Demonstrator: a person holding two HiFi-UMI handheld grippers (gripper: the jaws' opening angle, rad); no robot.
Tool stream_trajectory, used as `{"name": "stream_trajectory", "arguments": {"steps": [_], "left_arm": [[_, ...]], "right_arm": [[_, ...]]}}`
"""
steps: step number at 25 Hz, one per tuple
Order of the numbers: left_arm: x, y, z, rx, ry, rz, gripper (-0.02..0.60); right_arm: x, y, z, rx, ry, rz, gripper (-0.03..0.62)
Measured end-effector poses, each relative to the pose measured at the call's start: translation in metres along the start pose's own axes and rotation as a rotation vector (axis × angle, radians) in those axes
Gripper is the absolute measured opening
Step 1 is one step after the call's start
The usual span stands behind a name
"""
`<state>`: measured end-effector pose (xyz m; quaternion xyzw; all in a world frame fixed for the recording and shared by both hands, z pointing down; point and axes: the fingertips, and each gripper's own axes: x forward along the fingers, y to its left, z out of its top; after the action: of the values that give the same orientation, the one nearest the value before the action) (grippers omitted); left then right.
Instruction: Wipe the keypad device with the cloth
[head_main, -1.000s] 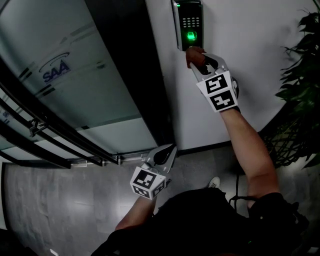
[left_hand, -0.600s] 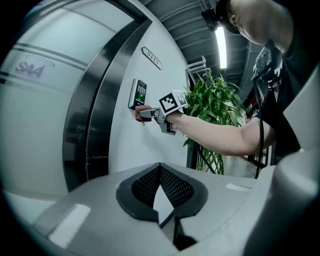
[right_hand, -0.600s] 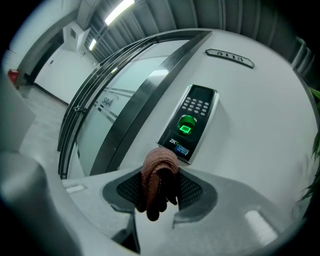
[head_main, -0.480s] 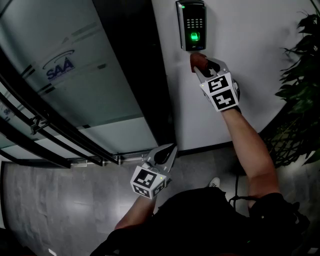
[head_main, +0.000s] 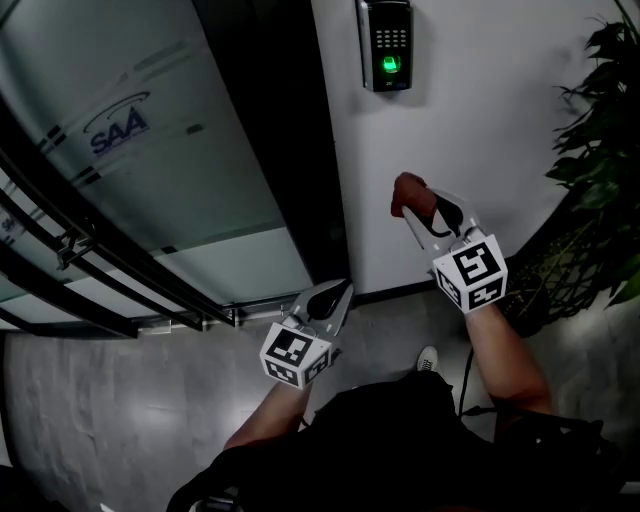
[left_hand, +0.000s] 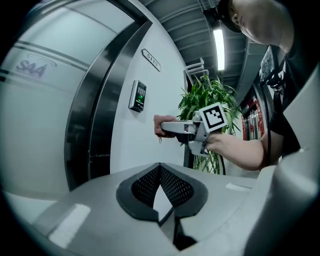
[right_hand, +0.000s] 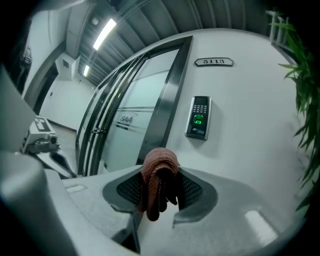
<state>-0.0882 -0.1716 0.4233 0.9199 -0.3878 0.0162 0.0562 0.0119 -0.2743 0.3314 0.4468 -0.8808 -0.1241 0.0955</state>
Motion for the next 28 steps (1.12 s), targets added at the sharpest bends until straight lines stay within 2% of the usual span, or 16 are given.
{"name": "stream_trajectory", "arguments": {"steps": [6,15,21,28], "left_arm": [[-0.004,-0.009,0.007,-0.007,-0.015,-0.010,0.015],[0.005,-0.048,0.014,-0.024,-0.051,0.052,0.015],[0.006,-0.096,0.011,-0.039,-0.068,0.093,0.015],[-0.003,-0.141,-0.012,-0.066,-0.017,0.132,0.015]], "right_arm": [[-0.062,0.047,-0.040,0.142,0.038,0.066,0.146],[-0.131,0.044,-0.068,0.251,0.061,0.100,0.146],[-0.189,0.042,-0.082,0.247,0.072,0.149,0.146],[-0.236,0.057,-0.095,0.248,0.084,0.211,0.147]]}}
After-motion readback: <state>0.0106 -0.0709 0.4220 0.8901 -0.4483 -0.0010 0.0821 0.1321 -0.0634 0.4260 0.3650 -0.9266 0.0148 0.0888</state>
